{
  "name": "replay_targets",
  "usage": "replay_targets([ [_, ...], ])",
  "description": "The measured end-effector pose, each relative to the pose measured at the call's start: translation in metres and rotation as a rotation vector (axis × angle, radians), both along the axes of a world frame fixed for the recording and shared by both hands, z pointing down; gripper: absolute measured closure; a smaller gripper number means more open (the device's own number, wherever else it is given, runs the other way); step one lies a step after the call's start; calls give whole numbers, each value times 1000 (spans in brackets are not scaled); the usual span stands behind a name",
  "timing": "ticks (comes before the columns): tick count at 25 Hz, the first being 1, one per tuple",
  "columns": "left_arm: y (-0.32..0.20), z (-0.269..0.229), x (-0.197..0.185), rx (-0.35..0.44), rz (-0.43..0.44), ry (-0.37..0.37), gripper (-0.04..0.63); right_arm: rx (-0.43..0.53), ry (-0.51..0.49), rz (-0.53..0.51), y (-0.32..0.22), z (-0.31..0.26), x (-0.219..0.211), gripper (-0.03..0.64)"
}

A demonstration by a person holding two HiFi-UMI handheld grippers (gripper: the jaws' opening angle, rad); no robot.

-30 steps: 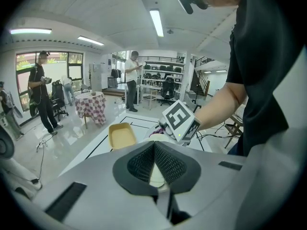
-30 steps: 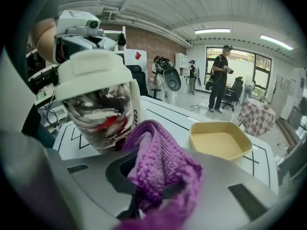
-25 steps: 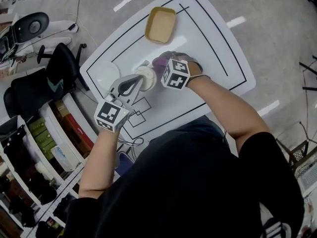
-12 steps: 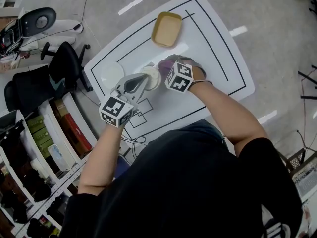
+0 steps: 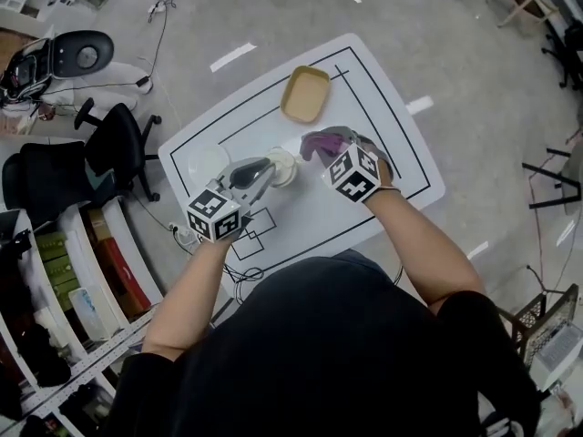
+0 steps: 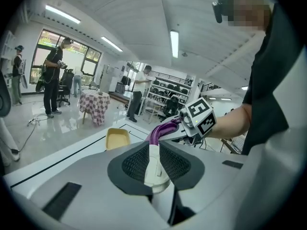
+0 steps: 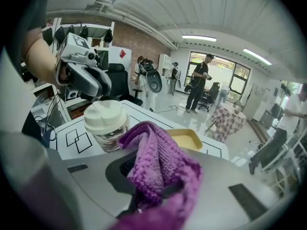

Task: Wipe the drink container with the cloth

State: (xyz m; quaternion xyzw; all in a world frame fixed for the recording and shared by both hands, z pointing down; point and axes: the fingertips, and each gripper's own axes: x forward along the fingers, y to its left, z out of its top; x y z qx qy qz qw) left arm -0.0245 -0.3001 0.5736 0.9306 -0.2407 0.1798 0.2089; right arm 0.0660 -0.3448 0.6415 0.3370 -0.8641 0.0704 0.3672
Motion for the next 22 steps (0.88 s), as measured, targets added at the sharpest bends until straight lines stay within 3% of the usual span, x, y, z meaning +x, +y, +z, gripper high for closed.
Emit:
replay_targets([
  [7, 10, -54, -21, 74, -8, 69, 468, 140, -47, 142, 13, -94, 22, 538],
  [16, 44, -114, -75, 205, -44, 41, 457, 344, -126, 256, 62, -208, 8, 538],
  [22, 79, -149, -118, 271, -62, 28, 451, 384, -189, 305, 102, -256, -8, 538],
])
